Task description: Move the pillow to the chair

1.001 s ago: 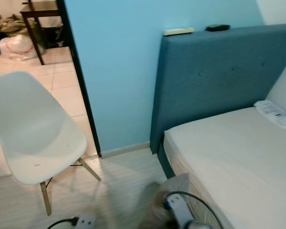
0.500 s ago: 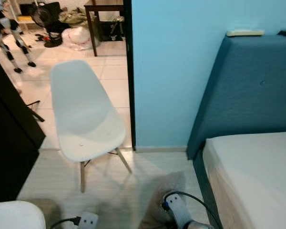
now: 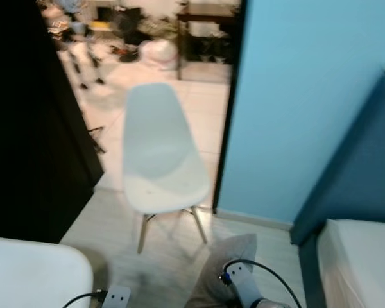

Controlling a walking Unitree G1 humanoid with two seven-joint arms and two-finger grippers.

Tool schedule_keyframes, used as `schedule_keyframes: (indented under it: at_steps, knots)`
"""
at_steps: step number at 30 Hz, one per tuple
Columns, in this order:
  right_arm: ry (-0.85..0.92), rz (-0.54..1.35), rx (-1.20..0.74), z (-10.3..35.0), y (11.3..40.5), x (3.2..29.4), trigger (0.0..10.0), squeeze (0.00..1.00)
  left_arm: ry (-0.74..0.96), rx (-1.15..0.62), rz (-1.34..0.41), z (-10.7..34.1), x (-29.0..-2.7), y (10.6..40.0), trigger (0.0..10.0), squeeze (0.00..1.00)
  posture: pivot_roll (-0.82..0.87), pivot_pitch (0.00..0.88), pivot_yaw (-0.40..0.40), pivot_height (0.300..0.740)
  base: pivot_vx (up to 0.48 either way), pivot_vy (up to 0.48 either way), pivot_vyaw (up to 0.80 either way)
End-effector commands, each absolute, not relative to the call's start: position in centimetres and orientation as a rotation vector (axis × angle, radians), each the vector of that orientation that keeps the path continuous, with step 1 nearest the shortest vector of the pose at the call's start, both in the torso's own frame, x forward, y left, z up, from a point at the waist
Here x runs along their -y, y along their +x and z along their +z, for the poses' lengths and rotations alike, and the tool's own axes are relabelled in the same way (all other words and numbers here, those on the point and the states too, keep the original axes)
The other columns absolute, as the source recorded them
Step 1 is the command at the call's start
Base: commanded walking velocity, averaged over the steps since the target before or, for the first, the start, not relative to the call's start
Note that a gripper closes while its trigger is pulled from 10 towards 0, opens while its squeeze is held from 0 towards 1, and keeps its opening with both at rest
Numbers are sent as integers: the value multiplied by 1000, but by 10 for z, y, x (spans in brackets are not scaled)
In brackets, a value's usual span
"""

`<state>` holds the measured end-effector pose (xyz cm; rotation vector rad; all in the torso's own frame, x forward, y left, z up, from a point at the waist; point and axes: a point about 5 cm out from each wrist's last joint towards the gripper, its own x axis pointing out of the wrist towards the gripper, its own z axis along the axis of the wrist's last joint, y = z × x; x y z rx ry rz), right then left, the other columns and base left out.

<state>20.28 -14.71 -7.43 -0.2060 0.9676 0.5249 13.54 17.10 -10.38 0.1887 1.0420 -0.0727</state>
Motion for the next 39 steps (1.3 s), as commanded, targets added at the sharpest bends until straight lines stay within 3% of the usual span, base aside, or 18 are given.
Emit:
schedule_keyframes:
  at_steps: [1,13,29,37,39]
  knots:
    - [-249,502,-955,-74,205,152,10000,0,201,-1098,-89,-109,-170,120,10000,0,-33,61,-27,740,0,0,756]
    - [-243,456,-950,-72,208,155,10000,0,221,-1097,-66,-108,-175,123,10000,0,-36,60,-31,740,0,-324,178]
    - [-259,458,-939,-70,211,155,10000,0,142,-1064,-33,-106,-168,131,10000,0,-37,58,-36,740,0,0,0]
    - [-2,374,-775,-45,249,137,10000,0,178,-1037,-15,-104,-174,136,10000,0,-37,60,-25,740,256,0,0]
    - [111,352,-623,-17,282,125,10000,0,171,-992,20,-99,-179,147,10000,0,-35,62,-23,740,341,0,0]
